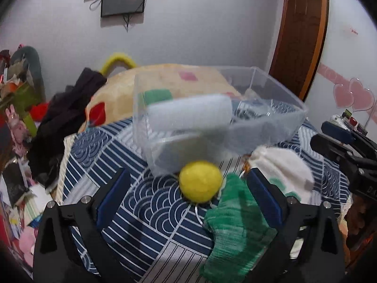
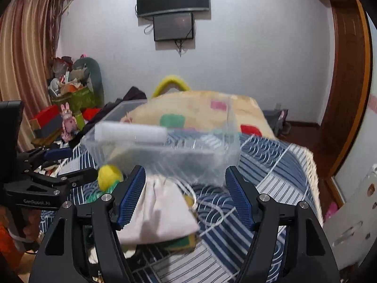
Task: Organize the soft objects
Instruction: 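Grasp the yellow felt ball with left tool while right tool grasps the white drawstring bag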
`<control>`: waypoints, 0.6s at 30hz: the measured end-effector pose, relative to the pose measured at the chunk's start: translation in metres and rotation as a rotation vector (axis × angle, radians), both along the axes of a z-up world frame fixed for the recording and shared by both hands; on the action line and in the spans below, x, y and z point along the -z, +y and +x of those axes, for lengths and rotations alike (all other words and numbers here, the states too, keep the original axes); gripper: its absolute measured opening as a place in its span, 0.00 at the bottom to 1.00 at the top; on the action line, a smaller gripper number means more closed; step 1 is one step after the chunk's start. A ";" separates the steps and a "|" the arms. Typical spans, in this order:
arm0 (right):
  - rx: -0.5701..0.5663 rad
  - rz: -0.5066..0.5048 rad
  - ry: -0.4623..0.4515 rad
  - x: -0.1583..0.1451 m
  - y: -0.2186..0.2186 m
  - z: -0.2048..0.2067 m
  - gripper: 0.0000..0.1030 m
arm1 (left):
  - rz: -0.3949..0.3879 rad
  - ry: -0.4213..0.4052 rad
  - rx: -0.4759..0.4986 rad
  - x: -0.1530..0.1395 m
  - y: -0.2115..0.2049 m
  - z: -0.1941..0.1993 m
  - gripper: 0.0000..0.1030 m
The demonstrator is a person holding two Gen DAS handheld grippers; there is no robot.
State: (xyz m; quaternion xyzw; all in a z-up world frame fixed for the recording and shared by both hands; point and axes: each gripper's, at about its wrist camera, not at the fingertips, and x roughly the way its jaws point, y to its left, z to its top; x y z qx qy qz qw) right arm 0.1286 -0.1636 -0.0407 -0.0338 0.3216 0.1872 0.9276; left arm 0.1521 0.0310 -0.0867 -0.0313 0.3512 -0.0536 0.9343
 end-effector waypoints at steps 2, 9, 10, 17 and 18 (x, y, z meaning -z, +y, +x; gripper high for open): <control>-0.006 -0.001 0.029 0.009 0.003 0.000 0.65 | -0.001 0.013 -0.002 0.006 -0.002 0.003 0.91; -0.051 -0.006 0.091 0.026 0.021 0.006 0.65 | -0.024 0.042 -0.016 0.020 -0.005 0.018 0.87; -0.055 -0.008 0.096 0.027 0.023 0.005 0.65 | -0.024 0.044 -0.018 0.021 -0.007 0.020 0.86; -0.074 -0.011 0.161 0.041 0.027 0.011 0.59 | -0.048 0.077 0.017 0.031 -0.014 0.031 0.59; -0.070 -0.012 0.162 0.042 0.026 0.010 0.57 | -0.054 0.089 0.027 0.034 -0.015 0.032 0.50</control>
